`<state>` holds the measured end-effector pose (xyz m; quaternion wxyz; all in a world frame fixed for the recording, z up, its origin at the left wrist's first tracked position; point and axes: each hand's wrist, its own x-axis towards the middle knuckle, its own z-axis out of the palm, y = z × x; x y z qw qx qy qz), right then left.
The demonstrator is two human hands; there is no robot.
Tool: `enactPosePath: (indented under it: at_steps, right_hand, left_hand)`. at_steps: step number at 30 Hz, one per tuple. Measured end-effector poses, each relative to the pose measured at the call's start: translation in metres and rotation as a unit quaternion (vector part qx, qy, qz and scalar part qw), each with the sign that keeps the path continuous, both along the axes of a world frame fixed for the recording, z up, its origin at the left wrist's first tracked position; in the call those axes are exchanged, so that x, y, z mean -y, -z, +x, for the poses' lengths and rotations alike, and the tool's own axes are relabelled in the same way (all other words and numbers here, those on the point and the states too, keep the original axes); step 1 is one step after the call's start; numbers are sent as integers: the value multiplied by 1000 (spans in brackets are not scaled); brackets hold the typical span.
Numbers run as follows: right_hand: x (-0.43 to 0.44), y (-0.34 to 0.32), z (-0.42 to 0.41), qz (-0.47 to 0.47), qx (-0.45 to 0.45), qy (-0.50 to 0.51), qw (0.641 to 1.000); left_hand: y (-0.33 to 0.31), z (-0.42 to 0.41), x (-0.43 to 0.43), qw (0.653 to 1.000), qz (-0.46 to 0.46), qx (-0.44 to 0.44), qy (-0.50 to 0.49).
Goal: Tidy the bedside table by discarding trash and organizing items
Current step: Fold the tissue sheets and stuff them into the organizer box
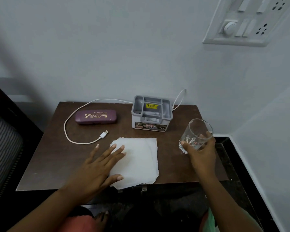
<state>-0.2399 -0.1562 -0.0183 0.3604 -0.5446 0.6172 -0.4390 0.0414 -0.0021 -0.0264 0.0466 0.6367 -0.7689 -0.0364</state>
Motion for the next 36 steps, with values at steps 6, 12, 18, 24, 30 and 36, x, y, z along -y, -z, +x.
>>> enactPosePath:
  at_steps: [6, 12, 18, 24, 30, 36]
  right_hand:
    - [-9, 10, -3, 15, 27, 25, 999]
    - [-58, -1, 23, -38, -23, 162, 986]
    - [-58, -11, 77, -12, 19, -41, 999]
    - [11, -20, 102, 118, 65, -34, 990]
    - [30, -13, 106, 100, 90, -13, 991]
    - [42, -8, 106, 80, 78, 25, 993]
  left_hand:
    - [-5, -19, -8, 999, -23, -38, -22]
    - [-3, -27, 18, 944, -30, -275, -181]
    - [-28, -36, 94, 737, -22, -575, -354]
    - [-35, -38, 135, 695, 52, -626, -350]
    - [-29, -58, 138, 684, 83, -656, -308]
    - [-25, -80, 146, 672, 63, -662, -325]
